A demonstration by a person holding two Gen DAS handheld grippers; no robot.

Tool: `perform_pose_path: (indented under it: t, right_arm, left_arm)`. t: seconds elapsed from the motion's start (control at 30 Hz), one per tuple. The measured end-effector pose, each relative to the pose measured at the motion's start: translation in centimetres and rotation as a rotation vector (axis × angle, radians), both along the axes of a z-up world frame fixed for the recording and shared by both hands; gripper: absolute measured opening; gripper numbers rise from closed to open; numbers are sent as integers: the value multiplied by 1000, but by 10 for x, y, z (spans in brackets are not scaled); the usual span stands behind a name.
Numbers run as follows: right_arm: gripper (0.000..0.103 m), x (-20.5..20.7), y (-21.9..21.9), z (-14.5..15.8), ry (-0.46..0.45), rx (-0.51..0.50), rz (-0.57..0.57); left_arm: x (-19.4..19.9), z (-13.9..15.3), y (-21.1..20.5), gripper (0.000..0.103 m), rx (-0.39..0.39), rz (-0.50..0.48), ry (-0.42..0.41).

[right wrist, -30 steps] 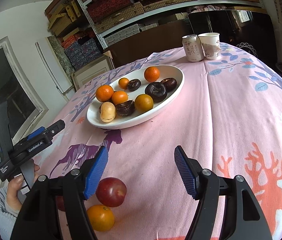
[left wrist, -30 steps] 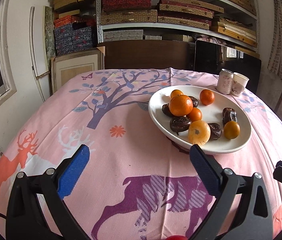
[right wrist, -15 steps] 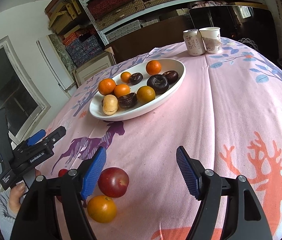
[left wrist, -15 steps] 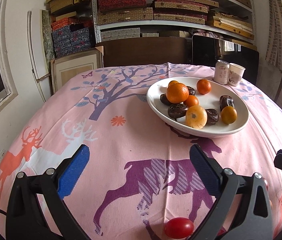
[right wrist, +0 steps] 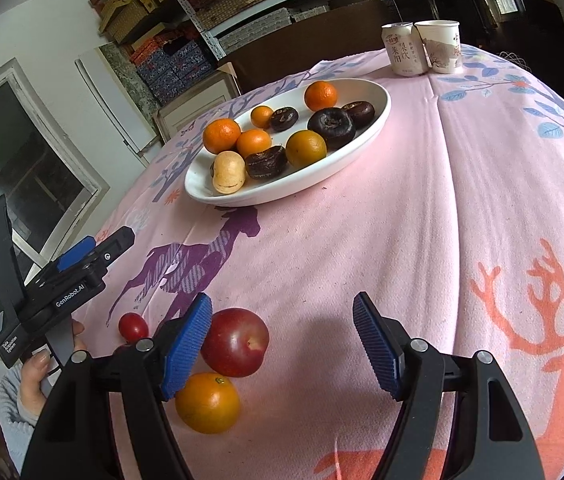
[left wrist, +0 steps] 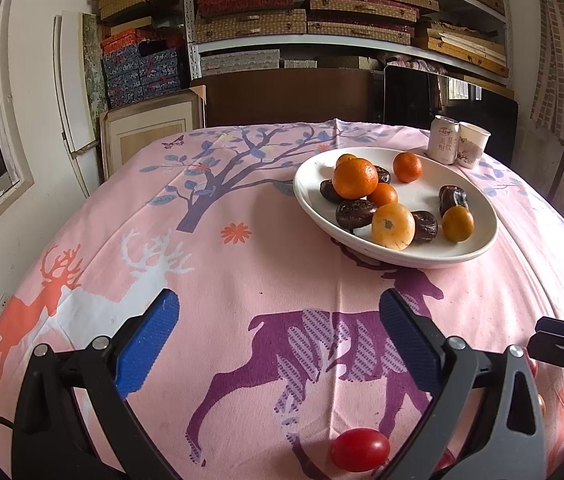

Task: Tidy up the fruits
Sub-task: 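Grasp a red tomato with left tool while right tool grasps a red apple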

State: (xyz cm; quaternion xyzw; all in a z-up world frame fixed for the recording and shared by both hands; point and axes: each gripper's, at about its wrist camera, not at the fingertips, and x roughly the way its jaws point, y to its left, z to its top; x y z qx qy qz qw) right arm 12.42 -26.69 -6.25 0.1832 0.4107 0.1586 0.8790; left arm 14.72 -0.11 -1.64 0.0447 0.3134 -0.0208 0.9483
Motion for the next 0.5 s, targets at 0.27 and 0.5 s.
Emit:
perform_pose_path:
  t: [0.27, 0.5]
  right_arm:
    - [58, 3, 3, -3, 31, 77, 70]
    - [56, 4, 13, -9, 85, 121, 142]
  left_arm:
    - [-15, -4, 4, 98, -72, -92, 56]
    - [-39, -14, 11, 98, -148, -206, 146]
